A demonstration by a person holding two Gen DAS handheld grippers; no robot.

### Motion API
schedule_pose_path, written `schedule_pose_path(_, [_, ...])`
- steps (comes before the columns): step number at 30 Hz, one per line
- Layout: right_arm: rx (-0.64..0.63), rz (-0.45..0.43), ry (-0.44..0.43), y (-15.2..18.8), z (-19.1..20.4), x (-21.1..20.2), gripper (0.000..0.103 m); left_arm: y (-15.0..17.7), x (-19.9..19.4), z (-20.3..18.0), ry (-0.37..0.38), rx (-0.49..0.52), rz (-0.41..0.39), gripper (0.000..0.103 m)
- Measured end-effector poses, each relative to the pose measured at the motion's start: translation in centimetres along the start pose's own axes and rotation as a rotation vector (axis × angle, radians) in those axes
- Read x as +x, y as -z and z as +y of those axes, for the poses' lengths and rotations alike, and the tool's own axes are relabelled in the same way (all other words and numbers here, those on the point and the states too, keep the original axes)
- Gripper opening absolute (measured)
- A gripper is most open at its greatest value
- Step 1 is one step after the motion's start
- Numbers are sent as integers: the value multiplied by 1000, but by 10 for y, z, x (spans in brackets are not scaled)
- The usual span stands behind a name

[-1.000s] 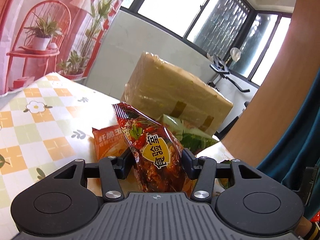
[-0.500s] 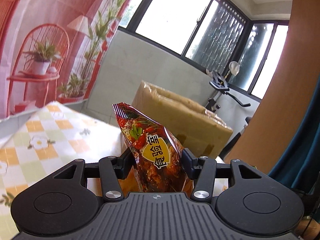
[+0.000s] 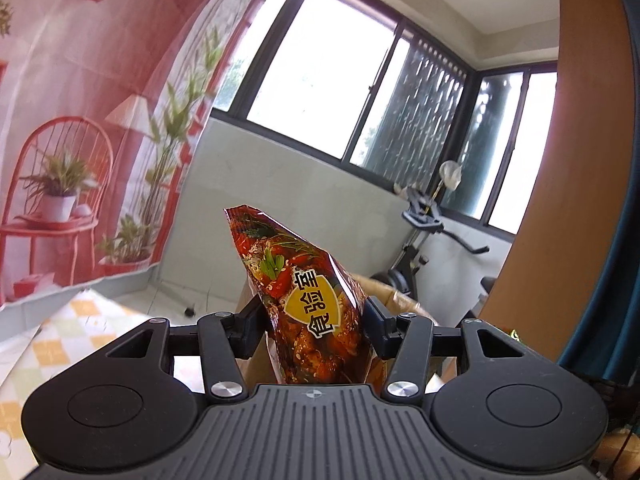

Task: Organize snacks
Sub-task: 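Lift orange bag with left tool while right tool lifts green bag over box, then open both tools to drop the bags into the cardboard box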

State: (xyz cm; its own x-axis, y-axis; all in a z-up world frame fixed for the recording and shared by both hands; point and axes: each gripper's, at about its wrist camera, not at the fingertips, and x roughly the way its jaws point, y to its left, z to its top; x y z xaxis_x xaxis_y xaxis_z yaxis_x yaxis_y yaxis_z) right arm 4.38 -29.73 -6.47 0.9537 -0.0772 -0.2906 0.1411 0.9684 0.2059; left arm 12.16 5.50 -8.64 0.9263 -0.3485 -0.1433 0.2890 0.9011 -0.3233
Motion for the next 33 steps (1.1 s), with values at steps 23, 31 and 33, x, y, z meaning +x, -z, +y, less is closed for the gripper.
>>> schedule_pose_path(23, [-150,-31,-118,-73,55,131,50,-39,122,-18,55,24,61,55])
schedule_pose_path(31, [-147,59,-121,-71,61,197,50,-33,169,-16,47,31,161,55])
schedule_pose_path(33, [-140,79,-121,-70,61,208,50,-31,175,-16,43,38,181,55])
